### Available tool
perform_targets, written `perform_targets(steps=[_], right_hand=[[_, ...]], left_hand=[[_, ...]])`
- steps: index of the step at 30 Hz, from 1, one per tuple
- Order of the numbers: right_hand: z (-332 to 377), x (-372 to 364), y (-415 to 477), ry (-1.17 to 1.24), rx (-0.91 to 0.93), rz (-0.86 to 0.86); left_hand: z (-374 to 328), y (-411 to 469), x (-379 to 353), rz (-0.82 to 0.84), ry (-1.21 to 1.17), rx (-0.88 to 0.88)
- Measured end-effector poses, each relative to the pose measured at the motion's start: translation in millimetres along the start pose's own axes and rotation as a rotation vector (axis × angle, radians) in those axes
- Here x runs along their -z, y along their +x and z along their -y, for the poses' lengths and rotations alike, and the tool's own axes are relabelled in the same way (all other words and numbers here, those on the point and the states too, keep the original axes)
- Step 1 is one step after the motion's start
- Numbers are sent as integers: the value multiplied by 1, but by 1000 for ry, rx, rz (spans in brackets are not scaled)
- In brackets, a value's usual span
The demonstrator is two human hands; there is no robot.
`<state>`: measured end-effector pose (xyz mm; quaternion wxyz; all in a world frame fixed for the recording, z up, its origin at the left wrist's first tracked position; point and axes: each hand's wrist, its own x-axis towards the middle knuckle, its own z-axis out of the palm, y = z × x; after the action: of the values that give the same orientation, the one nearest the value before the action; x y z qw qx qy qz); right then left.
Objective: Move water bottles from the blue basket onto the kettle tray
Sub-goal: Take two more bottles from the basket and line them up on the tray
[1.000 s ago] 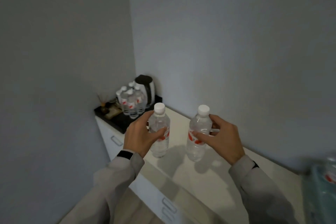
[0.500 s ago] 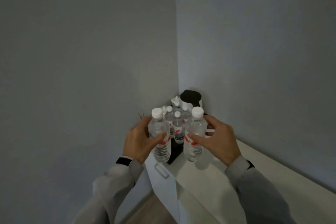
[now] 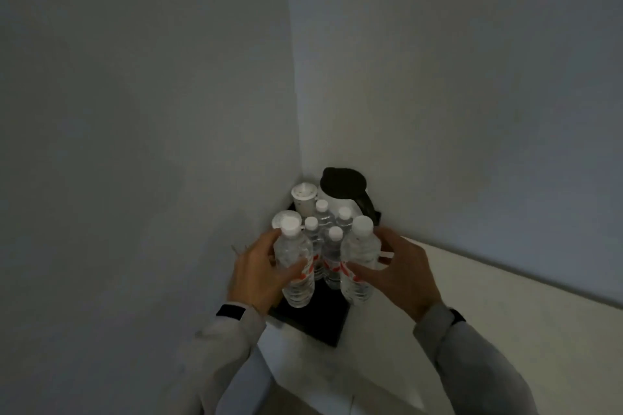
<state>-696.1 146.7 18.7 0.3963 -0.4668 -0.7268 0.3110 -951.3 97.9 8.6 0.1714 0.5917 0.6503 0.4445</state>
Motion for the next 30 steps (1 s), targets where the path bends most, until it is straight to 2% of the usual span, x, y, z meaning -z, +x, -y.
perform_targets(steps=[5, 12, 20, 30], right_hand=[[8, -42, -6, -35, -155, -158], [6, -89, -17, -61, -273, -275], [-29, -132, -14, -37, -404, -271], [-55, -155, -5, -17, -456, -259]], left_hand=[[48, 35, -3, 233, -95, -26], [93, 53, -22, 411, -140, -21], [119, 56, -39, 422, -187, -30], [137, 63, -57, 417, -236, -41]])
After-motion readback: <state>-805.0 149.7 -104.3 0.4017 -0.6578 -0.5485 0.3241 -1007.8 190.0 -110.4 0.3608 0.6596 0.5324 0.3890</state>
